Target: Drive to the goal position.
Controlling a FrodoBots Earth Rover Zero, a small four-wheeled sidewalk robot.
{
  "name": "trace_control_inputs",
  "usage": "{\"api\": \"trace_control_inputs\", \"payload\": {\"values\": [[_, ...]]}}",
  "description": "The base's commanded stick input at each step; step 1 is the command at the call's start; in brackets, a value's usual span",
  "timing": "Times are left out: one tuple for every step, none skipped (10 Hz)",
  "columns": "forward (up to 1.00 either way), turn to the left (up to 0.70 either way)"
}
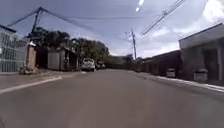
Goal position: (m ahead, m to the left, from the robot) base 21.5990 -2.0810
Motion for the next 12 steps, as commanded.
{"api": "trace_control_inputs", "payload": {"values": [[0.45, 0.0], [0.45, 0.0], [0.45, 0.0], [0.45, 0.0], [0.45, 0.0], [0.45, 0.0], [0.45, 0.0], [0.45, 0.0], [0.45, 0.0], [0.45, 0.0], [0.45, 0.0], [0.45, 0.0]]}}
